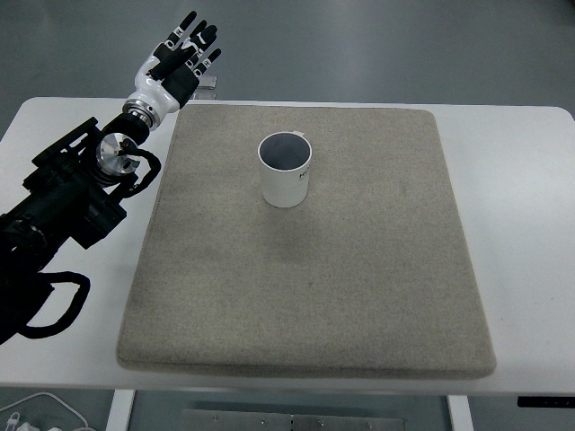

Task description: Flip white cup upright

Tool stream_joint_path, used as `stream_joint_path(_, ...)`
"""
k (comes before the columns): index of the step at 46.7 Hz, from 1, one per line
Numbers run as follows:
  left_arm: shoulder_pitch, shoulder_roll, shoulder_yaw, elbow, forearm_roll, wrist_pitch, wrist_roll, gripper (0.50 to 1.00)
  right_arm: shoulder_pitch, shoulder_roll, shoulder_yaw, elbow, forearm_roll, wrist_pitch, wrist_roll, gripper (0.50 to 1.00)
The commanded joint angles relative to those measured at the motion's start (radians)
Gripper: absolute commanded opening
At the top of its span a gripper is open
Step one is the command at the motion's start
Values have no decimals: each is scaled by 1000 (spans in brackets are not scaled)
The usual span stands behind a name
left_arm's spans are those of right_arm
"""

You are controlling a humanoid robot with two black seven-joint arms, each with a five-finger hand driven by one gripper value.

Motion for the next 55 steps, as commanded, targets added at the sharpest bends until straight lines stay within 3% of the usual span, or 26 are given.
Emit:
stream_joint_path(1, 0, 0, 1, 0, 2, 0, 0, 994, 4, 0, 1, -1, 3, 1, -24, 930)
stream_joint_path(8, 0, 0, 2, 0, 0, 0, -2, 994, 4, 0, -8, -1, -1, 26, -104, 928)
stream_joint_path(15, 0, 0, 4, 0, 2, 0, -2, 994, 4, 0, -8, -1, -3, 64, -105, 930)
stream_joint_path(46, 0, 0, -13, 1, -6, 22, -63, 994, 4, 0, 0, -1, 5, 57, -105, 928)
stream_joint_path(55, 0, -1, -15, 11, -11, 84, -64, 992, 4, 0, 0, -1, 5, 57, -105, 930)
